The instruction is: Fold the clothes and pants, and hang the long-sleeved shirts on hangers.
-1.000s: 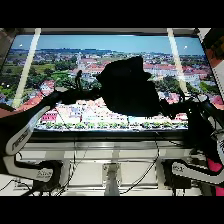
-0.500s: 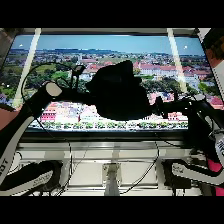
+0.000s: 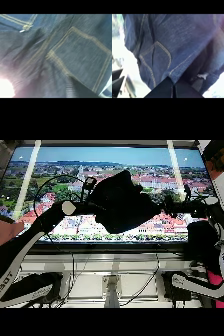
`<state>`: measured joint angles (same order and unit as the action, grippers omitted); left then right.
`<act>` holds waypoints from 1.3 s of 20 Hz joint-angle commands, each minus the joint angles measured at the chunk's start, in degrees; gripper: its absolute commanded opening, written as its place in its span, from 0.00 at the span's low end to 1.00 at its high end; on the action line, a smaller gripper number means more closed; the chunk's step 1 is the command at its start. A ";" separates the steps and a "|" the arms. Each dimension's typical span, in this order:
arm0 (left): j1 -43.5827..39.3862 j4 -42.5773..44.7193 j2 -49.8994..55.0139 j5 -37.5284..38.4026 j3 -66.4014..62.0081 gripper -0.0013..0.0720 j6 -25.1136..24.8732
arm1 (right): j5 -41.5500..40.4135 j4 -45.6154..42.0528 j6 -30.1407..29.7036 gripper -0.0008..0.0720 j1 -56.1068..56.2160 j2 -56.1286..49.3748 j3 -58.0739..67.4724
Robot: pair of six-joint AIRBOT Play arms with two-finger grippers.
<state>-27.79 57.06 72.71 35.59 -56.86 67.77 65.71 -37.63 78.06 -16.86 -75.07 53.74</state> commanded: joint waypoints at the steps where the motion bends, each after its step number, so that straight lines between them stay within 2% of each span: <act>1: 2.38 3.74 0.11 1.86 0.13 0.27 4.28 | -0.79 -6.29 2.14 0.02 -1.11 0.00 3.50; 2: 4.26 3.98 0.13 3.48 0.13 0.26 4.28 | -0.79 -7.23 2.14 0.02 -1.11 -0.04 3.48; 3: 6.27 3.74 0.13 5.40 0.13 0.20 4.37 | -0.66 -7.91 2.14 0.02 -1.11 -0.13 3.48; 4: 8.61 2.71 0.11 7.41 0.22 0.04 4.39 | -0.55 -8.20 2.12 0.02 -1.11 -0.13 3.48; 7: 15.52 -5.31 0.11 8.66 4.00 0.04 2.19 | -0.57 -8.28 1.99 0.02 -1.11 -0.28 3.48; 9: 20.11 -17.29 0.11 9.92 10.12 0.04 -6.43 | 0.33 -8.20 1.79 0.02 -1.11 -1.11 3.48; 11: 23.28 -34.86 0.11 14.14 17.49 0.04 -21.75 | 0.94 -8.13 1.36 0.02 -1.11 -2.05 3.48; 12: 23.63 -41.88 0.11 15.10 20.81 0.04 -27.23 | 0.96 -7.85 0.37 0.02 -1.11 -2.25 3.48; 13: 23.50 -47.65 0.17 14.21 24.11 0.04 -30.42 | 0.94 -7.61 0.20 0.02 -1.11 -2.25 3.52; 16: 21.79 -56.61 1.95 11.91 30.23 0.04 -30.97 | 0.96 -7.43 -0.90 0.02 -1.11 -2.25 3.54; 17: 20.59 -58.69 2.99 11.67 30.84 0.17 -30.97 | 1.03 -7.43 -1.25 0.02 -1.11 -2.25 3.54; 18: 19.17 -61.27 4.07 10.88 30.84 0.53 -30.97 | 1.25 -7.43 -1.29 0.02 -1.11 -2.25 3.54; 19: 17.22 -65.48 5.20 8.35 30.84 0.82 -30.99 | 1.38 -7.43 -1.29 0.02 -1.11 -2.25 3.54; 21: 13.27 -72.11 7.52 3.85 30.80 0.82 -34.32 | 1.38 -7.32 -1.31 0.02 -1.11 -2.25 3.54; 22: 11.72 -76.59 8.44 4.17 30.77 0.76 -37.77 | 1.42 -7.19 -1.46 0.02 -1.11 -2.25 3.54; 25: 7.96 -92.63 8.85 4.20 30.77 0.75 -49.96 | 2.56 -6.93 -2.75 0.02 -1.11 -2.25 3.54; 26: 7.43 -95.43 8.85 4.00 30.77 0.75 -52.68 | 2.62 -6.91 -2.75 0.02 -1.11 -2.25 3.54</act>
<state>-17.43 -23.99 80.73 40.84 -26.35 25.54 67.66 -44.75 75.99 -17.96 -77.30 57.23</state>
